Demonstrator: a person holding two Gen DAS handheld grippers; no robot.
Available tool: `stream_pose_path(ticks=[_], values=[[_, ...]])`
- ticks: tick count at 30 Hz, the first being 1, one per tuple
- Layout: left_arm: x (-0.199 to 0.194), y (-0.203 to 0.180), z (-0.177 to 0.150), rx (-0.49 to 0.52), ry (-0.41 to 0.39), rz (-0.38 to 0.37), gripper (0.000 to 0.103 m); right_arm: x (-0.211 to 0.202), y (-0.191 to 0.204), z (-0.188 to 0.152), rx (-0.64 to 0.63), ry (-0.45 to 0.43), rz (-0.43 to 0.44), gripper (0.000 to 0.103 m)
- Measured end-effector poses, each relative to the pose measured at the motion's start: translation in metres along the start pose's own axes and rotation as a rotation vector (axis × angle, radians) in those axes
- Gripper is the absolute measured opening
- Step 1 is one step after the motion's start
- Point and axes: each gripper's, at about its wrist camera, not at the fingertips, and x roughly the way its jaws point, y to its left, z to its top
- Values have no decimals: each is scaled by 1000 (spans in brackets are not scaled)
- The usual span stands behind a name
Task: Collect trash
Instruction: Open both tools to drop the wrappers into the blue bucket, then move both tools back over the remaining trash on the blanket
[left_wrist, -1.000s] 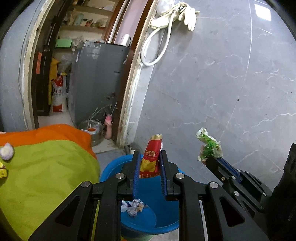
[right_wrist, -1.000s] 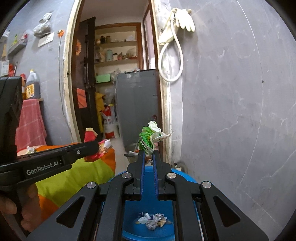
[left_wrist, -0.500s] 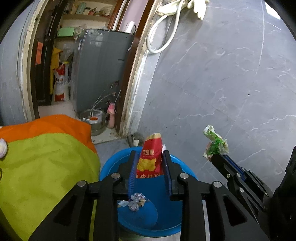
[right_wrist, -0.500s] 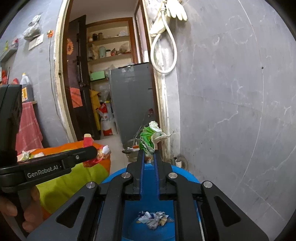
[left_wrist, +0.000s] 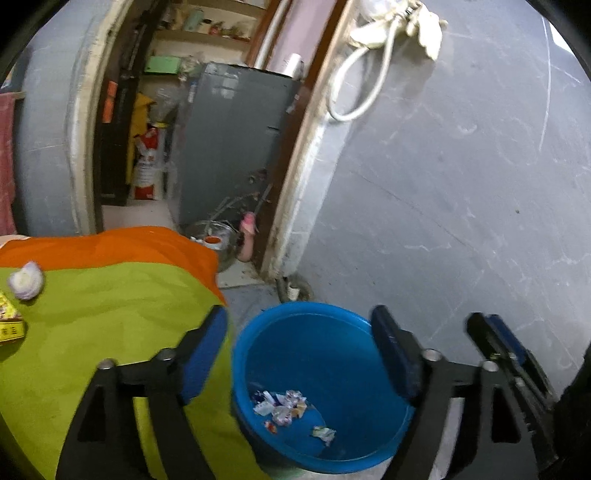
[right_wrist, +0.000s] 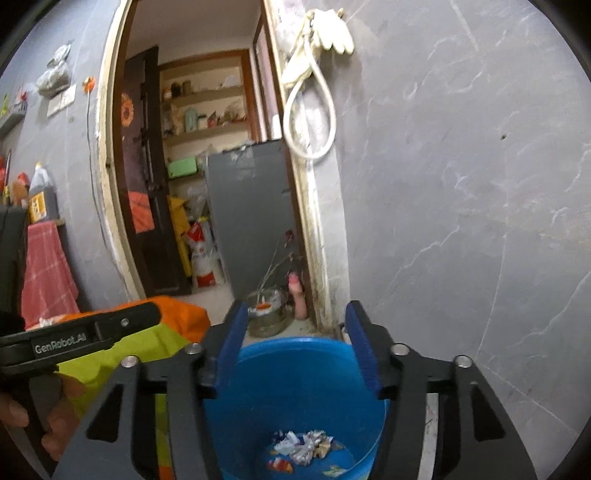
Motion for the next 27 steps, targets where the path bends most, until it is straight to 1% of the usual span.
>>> stream_pose_path(ticks=[1, 2, 3, 5, 7, 8, 9, 10, 19, 27], values=[[-5, 4, 1, -7, -16, 10, 85, -3, -1, 2, 4, -11, -3, 59], [-9, 6, 1, -11, -27, 18, 92, -6, -1, 3, 7, -23, -8, 66], [-14, 10, 2, -14, -44, 31, 97, -9, -1, 4, 12, -39, -8, 74], [-26, 16, 3, -11, -76, 64, 98, -14, -2, 5, 20, -56, -3, 81], [-34, 20, 5, 2, -87, 87, 99, -19, 0, 7, 19, -70, 0, 86], [-38, 23, 6, 6, -91, 100, 99, -20, 0, 7, 19, -75, 1, 92], [-42, 25, 6, 11, -95, 109, 99, -22, 1, 7, 19, -82, 2, 100], [-45, 28, 6, 13, -100, 113, 99, -24, 2, 7, 20, -89, 2, 103], [-84, 41, 1, 34, -153, 163, 99, -35, 19, 11, 7, -107, 18, 103], [-121, 59, 1, 18, -187, 215, 100, -54, 45, 18, -23, -125, 52, 103]])
